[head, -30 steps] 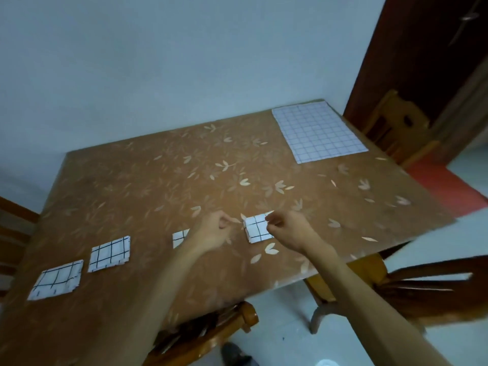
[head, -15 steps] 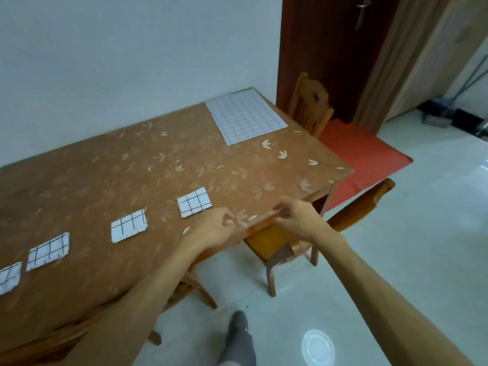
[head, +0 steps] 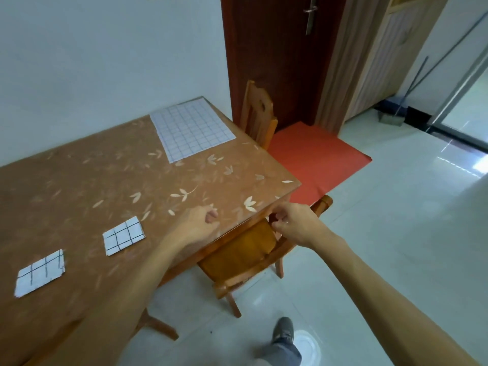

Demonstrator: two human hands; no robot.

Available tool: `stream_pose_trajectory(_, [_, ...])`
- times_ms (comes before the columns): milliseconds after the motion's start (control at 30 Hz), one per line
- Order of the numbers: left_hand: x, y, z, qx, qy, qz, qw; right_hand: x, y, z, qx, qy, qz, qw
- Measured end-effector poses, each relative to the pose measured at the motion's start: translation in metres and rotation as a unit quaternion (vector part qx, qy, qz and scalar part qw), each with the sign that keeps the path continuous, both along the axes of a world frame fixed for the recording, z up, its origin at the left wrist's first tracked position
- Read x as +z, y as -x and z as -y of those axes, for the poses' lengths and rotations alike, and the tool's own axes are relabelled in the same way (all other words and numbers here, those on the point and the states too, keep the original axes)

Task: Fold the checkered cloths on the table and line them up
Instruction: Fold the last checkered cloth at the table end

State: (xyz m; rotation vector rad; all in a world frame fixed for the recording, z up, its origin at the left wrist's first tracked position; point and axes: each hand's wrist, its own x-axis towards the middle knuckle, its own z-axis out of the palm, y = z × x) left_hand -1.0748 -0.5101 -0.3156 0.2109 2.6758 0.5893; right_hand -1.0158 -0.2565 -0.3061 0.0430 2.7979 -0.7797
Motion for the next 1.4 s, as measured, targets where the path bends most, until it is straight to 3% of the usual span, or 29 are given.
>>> stream_pose_trajectory(367, [0.007,0.085,-0.117,0.022,0.006,0.028,0.999,0.008,0.107,-0.12,0.014,0.013,0.014,1.0])
stream_pose_trajectory(933, [0.011,0.206,-0.31,0.165,0.012,-0.026,0.986,0.002,0.324,-0.317,0.218,0.031,-0.018,0.975])
stream_pose_trajectory(1400, [-0.009,0.312,-0.337,0.306,-0.032,0.002,0.952,-0.009,0.479,-0.334,0.317,0.086,-0.023,0.944])
